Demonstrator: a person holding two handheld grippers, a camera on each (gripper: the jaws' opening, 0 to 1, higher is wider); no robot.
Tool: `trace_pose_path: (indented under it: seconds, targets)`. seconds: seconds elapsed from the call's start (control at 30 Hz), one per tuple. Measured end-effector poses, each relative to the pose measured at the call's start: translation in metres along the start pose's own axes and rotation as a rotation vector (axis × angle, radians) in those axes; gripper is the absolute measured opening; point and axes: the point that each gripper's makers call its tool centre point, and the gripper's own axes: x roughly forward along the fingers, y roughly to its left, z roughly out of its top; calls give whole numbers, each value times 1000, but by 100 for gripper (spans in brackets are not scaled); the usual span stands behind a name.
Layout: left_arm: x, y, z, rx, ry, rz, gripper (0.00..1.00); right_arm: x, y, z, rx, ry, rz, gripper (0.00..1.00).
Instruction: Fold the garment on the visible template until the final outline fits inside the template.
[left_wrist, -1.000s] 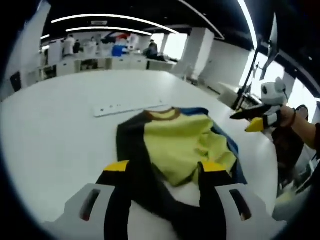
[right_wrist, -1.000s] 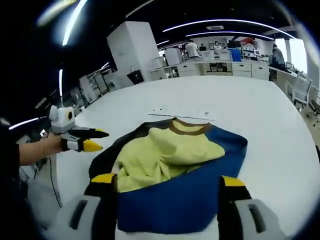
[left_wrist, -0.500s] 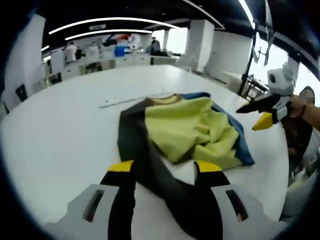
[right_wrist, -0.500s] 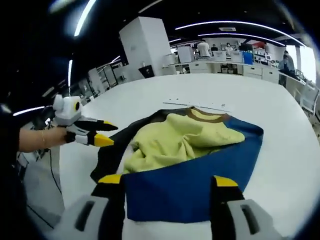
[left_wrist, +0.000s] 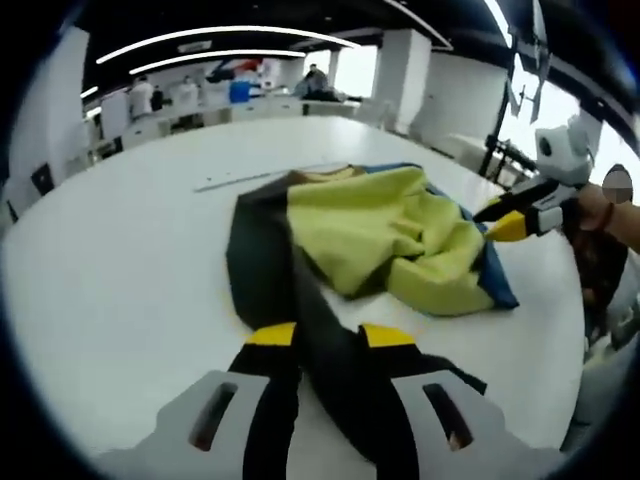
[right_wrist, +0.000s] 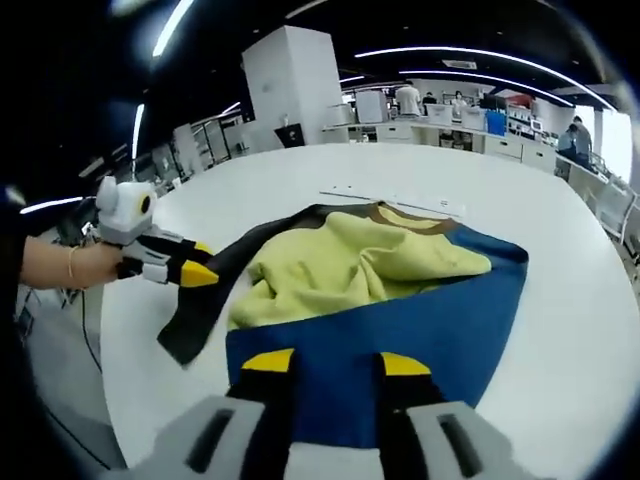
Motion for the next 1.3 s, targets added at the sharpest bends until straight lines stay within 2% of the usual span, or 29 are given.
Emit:
trace_pose_path:
  seconds: [0.1,0.17,0.27,0.47,0.7,0.87,0.9,0.97,1.17,1.3]
  targets:
    - [0,1,-4,6,14,8,14,1,2,-1,1,3,-6,14]
    - [0,1,-3,-9,-4,-2,14,1,2,-3,-3,2,-10,10]
    - [1,3,-6,0,13,14,9,2,-3,-6,-5,9,-15,0]
    - [1,3,-9,-5,25,5,0,4,-4,-9,-9,18,-17,0]
    - [-3,7,-5,-7,14,14,0,-7,-2,-2,-12,0,-21,0]
    - [-16,19,5,-11,-15,73,0,-22,-18,6,-26,-26,-64,0]
    - [-19,23,9,-28,-40,80,0,-26,-20,8,-25,-32,-77,0]
    - [-23,28,12,-45,-54,86,0,-34,-28,11,-1,-52,-108,0]
    - [-35,54,9,-76,-54,157,0,-65,-71,21,93,-128,-252,0]
    - [-40,68,4,-86,-46,189,0,-83,-102,16,156,-136,-331,0]
